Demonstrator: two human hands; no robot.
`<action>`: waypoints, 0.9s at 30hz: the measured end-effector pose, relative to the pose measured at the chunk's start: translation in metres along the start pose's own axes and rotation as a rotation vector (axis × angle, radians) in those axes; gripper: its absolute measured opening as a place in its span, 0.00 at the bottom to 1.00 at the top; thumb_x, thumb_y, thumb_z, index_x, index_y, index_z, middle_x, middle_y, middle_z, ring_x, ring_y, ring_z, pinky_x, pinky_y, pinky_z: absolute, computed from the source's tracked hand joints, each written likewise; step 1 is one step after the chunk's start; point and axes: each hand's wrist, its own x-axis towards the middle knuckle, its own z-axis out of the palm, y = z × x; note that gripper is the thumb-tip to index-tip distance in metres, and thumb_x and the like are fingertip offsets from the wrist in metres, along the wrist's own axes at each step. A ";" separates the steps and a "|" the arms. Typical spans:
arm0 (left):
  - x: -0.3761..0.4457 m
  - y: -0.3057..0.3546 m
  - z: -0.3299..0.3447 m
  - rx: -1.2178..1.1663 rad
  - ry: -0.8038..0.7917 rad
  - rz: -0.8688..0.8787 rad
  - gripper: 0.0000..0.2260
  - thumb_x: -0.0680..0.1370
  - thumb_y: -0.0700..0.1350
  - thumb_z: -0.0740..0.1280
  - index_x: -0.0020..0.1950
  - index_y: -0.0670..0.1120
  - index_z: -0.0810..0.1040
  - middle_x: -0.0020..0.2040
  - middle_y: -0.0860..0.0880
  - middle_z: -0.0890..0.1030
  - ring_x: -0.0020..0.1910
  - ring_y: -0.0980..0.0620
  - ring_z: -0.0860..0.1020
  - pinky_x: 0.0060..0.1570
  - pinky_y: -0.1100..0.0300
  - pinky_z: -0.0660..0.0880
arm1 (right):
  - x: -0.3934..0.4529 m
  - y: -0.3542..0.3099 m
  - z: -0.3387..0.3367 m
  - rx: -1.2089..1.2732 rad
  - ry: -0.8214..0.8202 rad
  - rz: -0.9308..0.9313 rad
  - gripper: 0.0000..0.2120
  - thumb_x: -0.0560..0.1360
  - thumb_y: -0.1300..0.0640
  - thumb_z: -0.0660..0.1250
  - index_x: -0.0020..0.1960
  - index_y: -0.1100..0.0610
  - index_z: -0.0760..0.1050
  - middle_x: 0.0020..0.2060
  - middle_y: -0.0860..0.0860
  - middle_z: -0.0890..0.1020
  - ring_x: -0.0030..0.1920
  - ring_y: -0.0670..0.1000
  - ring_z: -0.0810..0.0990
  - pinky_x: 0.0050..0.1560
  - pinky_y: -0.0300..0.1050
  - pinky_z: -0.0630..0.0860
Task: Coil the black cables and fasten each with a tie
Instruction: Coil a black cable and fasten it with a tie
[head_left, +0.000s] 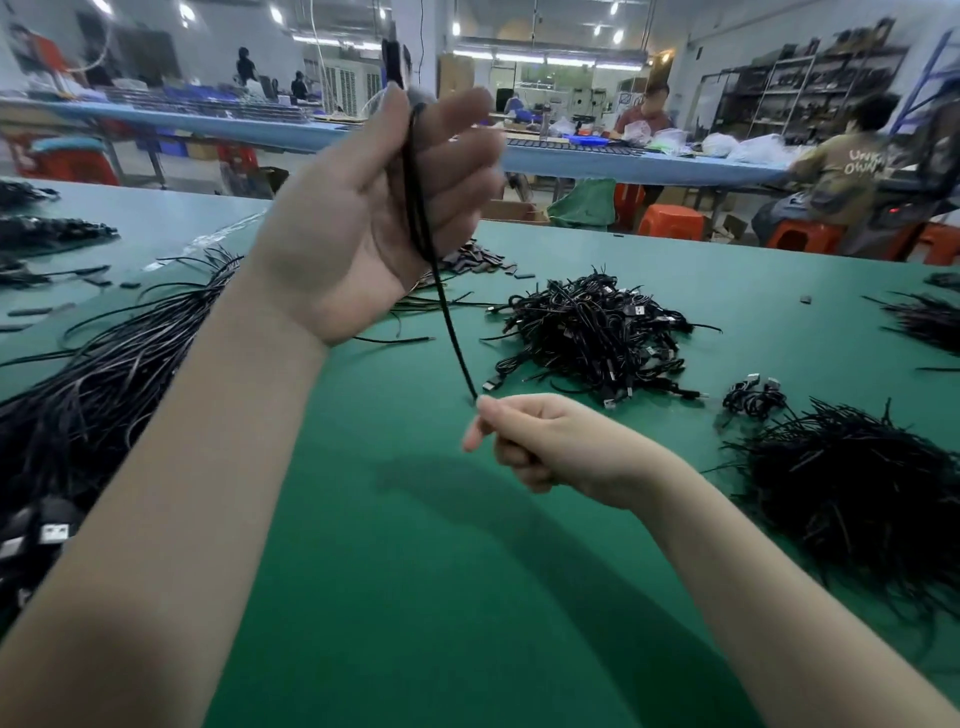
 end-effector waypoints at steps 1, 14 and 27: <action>-0.004 0.002 -0.003 0.061 -0.068 -0.032 0.20 0.82 0.53 0.54 0.51 0.49 0.84 0.35 0.55 0.82 0.35 0.58 0.80 0.37 0.65 0.77 | 0.001 0.003 -0.008 -0.050 0.107 0.047 0.17 0.79 0.43 0.59 0.39 0.52 0.76 0.26 0.46 0.63 0.25 0.46 0.58 0.26 0.38 0.57; 0.014 -0.068 0.007 0.156 0.198 -0.345 0.15 0.83 0.50 0.55 0.61 0.46 0.77 0.55 0.46 0.83 0.54 0.51 0.82 0.56 0.56 0.78 | -0.013 -0.022 -0.026 0.167 0.140 -0.221 0.12 0.83 0.53 0.54 0.56 0.50 0.77 0.27 0.45 0.66 0.25 0.45 0.59 0.26 0.36 0.58; 0.003 -0.056 -0.004 0.729 -0.160 -0.546 0.16 0.83 0.51 0.57 0.51 0.45 0.83 0.34 0.50 0.82 0.26 0.56 0.72 0.26 0.67 0.67 | -0.011 -0.010 -0.061 -0.143 0.728 -0.073 0.18 0.79 0.45 0.62 0.35 0.55 0.71 0.25 0.46 0.66 0.26 0.47 0.62 0.29 0.41 0.60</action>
